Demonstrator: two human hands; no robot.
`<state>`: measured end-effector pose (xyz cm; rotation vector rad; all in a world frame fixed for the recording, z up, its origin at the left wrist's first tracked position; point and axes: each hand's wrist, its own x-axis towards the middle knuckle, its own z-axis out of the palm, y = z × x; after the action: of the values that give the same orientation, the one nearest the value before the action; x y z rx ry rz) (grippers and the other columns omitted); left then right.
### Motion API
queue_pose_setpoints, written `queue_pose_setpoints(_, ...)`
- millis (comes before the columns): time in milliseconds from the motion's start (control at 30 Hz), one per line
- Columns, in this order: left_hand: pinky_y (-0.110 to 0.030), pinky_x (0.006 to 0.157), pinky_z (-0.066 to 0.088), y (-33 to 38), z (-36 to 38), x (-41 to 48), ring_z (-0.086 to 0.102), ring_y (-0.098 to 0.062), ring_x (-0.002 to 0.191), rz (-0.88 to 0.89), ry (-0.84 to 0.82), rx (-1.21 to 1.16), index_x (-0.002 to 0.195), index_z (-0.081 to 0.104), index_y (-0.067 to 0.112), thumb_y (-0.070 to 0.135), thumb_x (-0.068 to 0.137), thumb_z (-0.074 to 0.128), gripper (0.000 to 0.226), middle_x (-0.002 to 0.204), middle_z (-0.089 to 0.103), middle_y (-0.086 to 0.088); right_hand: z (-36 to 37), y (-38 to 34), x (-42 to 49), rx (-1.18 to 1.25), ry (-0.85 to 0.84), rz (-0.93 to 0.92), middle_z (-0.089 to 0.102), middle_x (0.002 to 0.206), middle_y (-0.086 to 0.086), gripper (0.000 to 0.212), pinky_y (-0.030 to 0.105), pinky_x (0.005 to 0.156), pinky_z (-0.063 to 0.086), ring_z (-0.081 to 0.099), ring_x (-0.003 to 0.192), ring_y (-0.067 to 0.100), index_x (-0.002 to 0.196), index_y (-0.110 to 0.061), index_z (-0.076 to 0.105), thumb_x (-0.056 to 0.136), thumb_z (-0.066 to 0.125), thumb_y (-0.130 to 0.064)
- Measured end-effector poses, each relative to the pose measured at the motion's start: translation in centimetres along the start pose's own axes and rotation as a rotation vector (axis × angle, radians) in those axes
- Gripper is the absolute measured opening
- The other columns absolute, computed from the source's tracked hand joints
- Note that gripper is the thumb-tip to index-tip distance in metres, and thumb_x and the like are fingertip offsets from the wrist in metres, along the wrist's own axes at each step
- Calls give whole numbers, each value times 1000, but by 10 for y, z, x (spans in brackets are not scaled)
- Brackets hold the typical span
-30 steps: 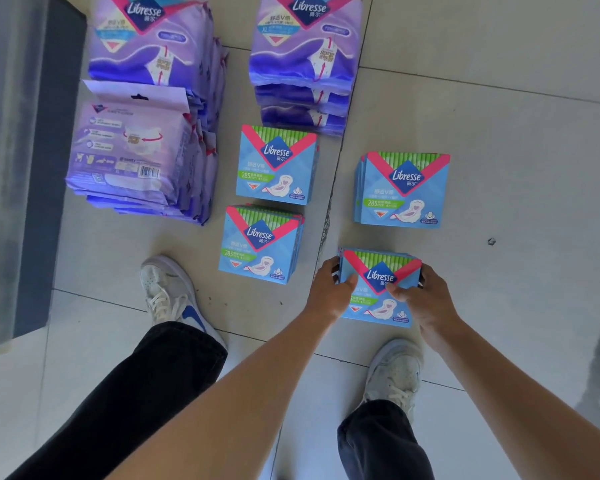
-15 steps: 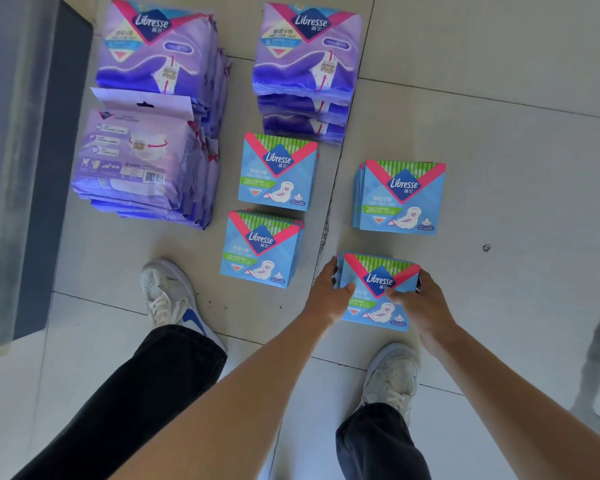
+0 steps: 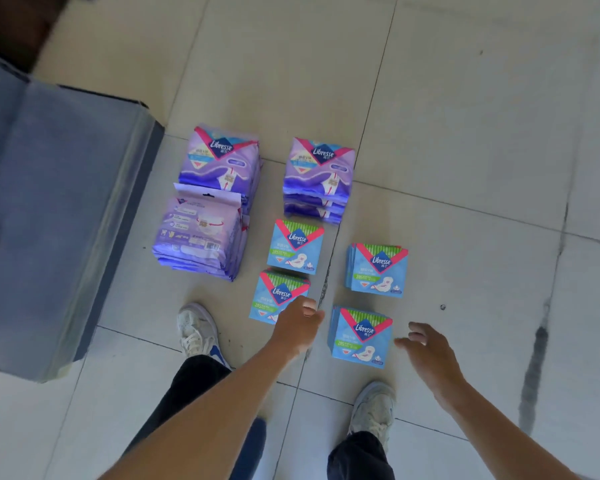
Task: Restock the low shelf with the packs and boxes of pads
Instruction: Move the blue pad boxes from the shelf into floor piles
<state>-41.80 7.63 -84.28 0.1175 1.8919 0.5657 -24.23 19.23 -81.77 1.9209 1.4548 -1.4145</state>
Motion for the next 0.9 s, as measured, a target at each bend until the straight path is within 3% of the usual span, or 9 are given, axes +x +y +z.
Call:
queue_pose_setpoints(133, -26, 76, 44, 39, -59, -26, 63, -25, 101, 77, 42, -27, 98, 64, 10, 23, 87, 59, 18, 107, 68, -14, -17, -61, -38, -87, 17, -152, 58, 130, 14, 44, 32, 93, 38, 54, 118, 28, 130, -9, 53, 87, 63, -13)
queue_pose_setpoints(200, -31, 81, 48, 55, -89, -38, 66, -30, 99, 110, 65, -23, 87, 62, 14, 24, 86, 59, 11, 101, 69, -16, -22, -97, -58, -136, 25, -244, 60, 127, 12, 40, 30, 90, 38, 55, 117, 27, 127, -9, 55, 88, 62, -15)
queue_pose_setpoints(300, -28, 77, 48, 75, -133, -59, 66, -27, 92, 137, 81, 65, 89, 63, 13, 22, 90, 57, 11, 94, 69, -13, -28, -150, -89, -228, 21, -347, 58, 130, 10, 40, 30, 95, 40, 54, 117, 25, 128, -12, 55, 88, 59, -15)
queue_pose_setpoints(400, -37, 82, 51, 100, -173, -93, 65, -30, 85, 188, 111, 39, 71, 59, 20, 20, 85, 59, 14, 80, 65, -10, -36, -199, -128, -364, 16, -499, 51, 139, 9, 48, 29, 102, 37, 48, 127, 23, 137, -13, 48, 90, 56, -18)
queue_pose_setpoints(533, -27, 75, 47, 133, -218, -152, 60, -22, 81, 271, 187, 47, 75, 58, 21, 12, 92, 53, 20, 84, 63, -5, -54, -256, -184, -572, 23, -695, 50, 139, 7, 48, 28, 102, 37, 45, 129, 24, 138, -12, 44, 92, 51, -22)
queue_pose_setpoints(700, -23, 74, 49, 148, -257, -229, 66, -20, 84, 338, 245, 54, 78, 60, 25, 19, 90, 52, 16, 90, 69, -4, -64, -301, -250, -501, 26, -833, 56, 104, 6, 27, 24, 75, 34, 55, 111, 29, 115, -4, 56, 92, 52, -16)
queue_pose_setpoints(800, -33, 83, 50, 136, -271, -258, 67, -23, 89, 337, 239, 55, 74, 59, 28, 33, 79, 49, 13, 92, 70, -5, -56, -310, -274, -528, 10, -875, 61, 112, 11, 27, 26, 75, 37, 56, 108, 29, 115, -4, 55, 92, 52, -18)
queue_pose_setpoints(900, -24, 70, 45, 117, -287, -266, 68, -20, 86, 293, 244, 68, 75, 59, 26, 24, 89, 52, 16, 90, 69, -3, -42, -316, -285, -567, 10, -869, 61, 114, 15, 28, 31, 80, 43, 57, 106, 31, 114, -2, 54, 92, 53, -21)
